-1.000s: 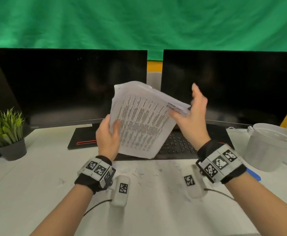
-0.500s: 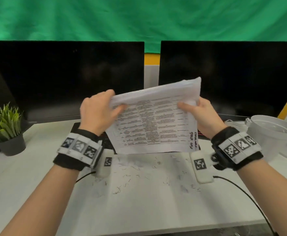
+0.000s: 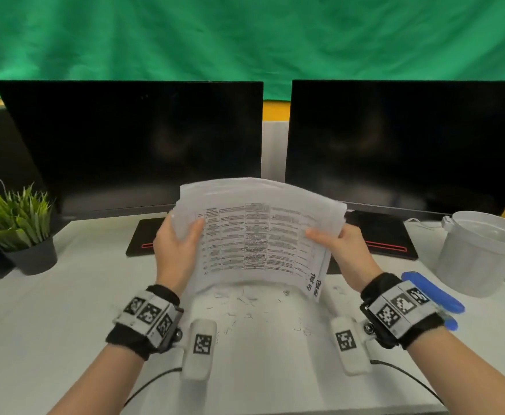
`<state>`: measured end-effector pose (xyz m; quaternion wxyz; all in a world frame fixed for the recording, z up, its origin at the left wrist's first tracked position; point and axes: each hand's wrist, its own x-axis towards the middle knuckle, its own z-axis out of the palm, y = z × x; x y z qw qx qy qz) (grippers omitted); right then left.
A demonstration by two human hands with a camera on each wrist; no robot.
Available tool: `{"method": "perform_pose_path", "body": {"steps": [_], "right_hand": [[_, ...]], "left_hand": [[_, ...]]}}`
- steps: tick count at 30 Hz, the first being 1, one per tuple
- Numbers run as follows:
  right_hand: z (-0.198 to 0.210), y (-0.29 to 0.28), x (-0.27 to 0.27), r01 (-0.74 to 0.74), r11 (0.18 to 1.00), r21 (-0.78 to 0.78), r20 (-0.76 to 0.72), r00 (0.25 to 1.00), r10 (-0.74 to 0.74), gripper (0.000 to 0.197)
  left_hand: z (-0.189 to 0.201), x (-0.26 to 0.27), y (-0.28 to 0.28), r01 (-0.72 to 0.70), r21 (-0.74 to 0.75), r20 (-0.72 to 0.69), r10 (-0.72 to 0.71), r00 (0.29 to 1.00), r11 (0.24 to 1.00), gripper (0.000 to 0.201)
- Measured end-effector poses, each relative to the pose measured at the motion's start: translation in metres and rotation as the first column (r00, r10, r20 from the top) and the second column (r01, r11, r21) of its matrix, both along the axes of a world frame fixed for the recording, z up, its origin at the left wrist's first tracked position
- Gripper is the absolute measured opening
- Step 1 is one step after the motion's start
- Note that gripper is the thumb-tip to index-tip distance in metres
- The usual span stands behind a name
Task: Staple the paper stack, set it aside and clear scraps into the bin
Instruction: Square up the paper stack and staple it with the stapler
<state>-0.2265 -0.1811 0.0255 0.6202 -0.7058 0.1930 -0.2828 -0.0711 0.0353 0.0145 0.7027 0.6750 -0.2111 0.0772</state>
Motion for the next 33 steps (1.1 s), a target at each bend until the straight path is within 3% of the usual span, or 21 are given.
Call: {"method": "perform_pose_path", "body": {"steps": [5,8,10,12,14,16,18,20,22,24,27,30,31,33], "right_hand": [[-0.011,0.0,0.008,0.024,0.999,-0.042,-0.037,0.999,-0.026,0.042],[-0.003,-0.001,0.008,0.131,0.973,-0.191,0.051,0.991,-0.124,0.052],[0.005,-0.002,0.007,0.243,0.898,-0.367,0.127,0.969,-0.21,0.063],[0.014,-0.001,0.01,0.289,0.713,-0.639,0.119,0.953,-0.28,0.069],[0.018,0.002,0.012,0.2,0.475,-0.857,0.037,0.943,-0.33,0.061],[0.018,0.003,0.013,0.12,0.297,-0.947,-0.012,0.914,-0.406,0.05],[0.013,0.001,0.013,0.134,0.113,-0.985,0.062,0.871,-0.487,0.041],[0.013,0.001,0.014,0.166,0.007,-0.986,0.14,0.853,-0.502,0.031],[0.015,0.003,0.015,0.15,-0.016,-0.989,0.139,0.861,-0.49,0.025],[0.017,0.006,0.018,0.105,0.033,-0.994,0.077,0.874,-0.48,0.03],[0.02,0.009,0.022,-0.011,0.077,-0.997,-0.049,0.858,-0.511,0.05],[0.024,0.009,0.022,-0.071,0.17,-0.983,-0.15,0.846,-0.512,0.052],[0.025,0.009,0.022,-0.072,0.2,-0.977,-0.166,0.847,-0.505,0.051],[0.027,0.009,0.02,-0.075,0.243,-0.967,-0.188,0.853,-0.487,0.049]], "left_hand": [[-0.009,-0.01,0.0,0.022,0.036,-0.018,-0.021,1.0,0.999,0.025],[0.002,-0.012,0.002,0.014,-0.039,-0.034,-0.016,0.999,0.999,0.029],[0.014,-0.011,0.0,-0.015,-0.09,-0.043,0.011,0.999,0.996,0.026],[0.024,-0.007,-0.005,-0.052,-0.088,-0.066,0.047,0.997,0.995,0.031],[0.03,-0.002,-0.011,-0.083,-0.067,-0.102,0.076,0.992,0.994,0.042],[0.03,0.007,-0.016,-0.127,-0.041,-0.126,0.121,0.985,0.991,0.048],[0.028,0.015,-0.019,-0.154,-0.039,-0.144,0.147,0.979,0.987,0.043],[0.027,0.02,-0.021,-0.175,-0.046,-0.138,0.167,0.976,0.983,0.029],[0.026,0.022,-0.021,-0.195,-0.034,-0.099,0.191,0.977,0.98,0.012],[0.025,0.024,-0.019,-0.205,-0.013,-0.029,0.205,0.978,0.979,0.005],[0.025,0.027,-0.016,-0.207,0.025,0.13,0.202,0.971,0.978,0.015],[0.027,0.029,-0.01,-0.24,0.217,0.281,0.175,0.944,0.946,0.028],[0.028,0.028,-0.009,-0.294,0.348,0.35,0.168,0.922,0.89,0.035],[0.029,0.023,-0.008,-0.513,0.586,0.547,0.16,0.822,0.628,0.051]]}}
